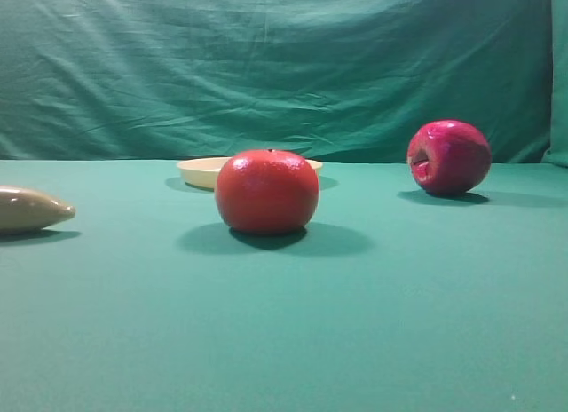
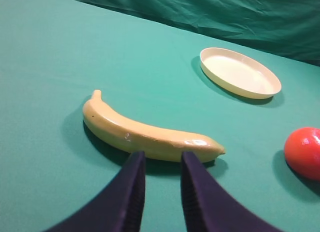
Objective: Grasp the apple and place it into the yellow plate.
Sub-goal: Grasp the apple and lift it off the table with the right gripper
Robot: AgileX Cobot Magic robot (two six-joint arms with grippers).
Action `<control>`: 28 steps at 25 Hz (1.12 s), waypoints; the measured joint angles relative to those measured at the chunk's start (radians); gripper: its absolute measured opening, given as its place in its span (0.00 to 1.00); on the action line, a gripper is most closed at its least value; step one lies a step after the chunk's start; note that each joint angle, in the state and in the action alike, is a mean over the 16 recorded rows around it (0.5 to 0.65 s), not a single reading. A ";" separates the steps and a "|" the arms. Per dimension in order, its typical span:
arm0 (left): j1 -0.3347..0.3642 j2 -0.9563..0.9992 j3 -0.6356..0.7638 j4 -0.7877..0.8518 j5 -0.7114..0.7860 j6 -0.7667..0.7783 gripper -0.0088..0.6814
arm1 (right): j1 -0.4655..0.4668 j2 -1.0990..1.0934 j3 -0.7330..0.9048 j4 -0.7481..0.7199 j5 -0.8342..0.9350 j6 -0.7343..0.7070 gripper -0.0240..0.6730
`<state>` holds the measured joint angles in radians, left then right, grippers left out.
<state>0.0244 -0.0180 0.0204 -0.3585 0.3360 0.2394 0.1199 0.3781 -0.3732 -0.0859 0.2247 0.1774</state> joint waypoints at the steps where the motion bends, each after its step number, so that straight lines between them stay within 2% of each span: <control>1: 0.000 0.000 0.000 0.000 0.000 0.000 0.24 | 0.000 0.047 -0.032 0.003 0.011 -0.009 0.10; 13: 0.000 0.000 0.000 0.000 0.000 0.000 0.24 | 0.009 0.611 -0.396 0.048 0.209 -0.105 0.10; 22: 0.000 0.000 0.000 0.000 0.000 0.000 0.24 | 0.103 0.937 -0.611 0.060 0.274 -0.178 0.11; 25: 0.000 0.000 0.000 0.000 0.000 0.000 0.24 | 0.141 1.019 -0.668 0.061 0.271 -0.203 0.16; 28: 0.000 0.000 0.000 0.000 0.000 0.000 0.24 | 0.174 1.091 -0.718 0.061 0.270 -0.216 0.28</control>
<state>0.0244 -0.0180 0.0204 -0.3585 0.3360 0.2394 0.2935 1.4687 -1.0916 -0.0247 0.4950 -0.0383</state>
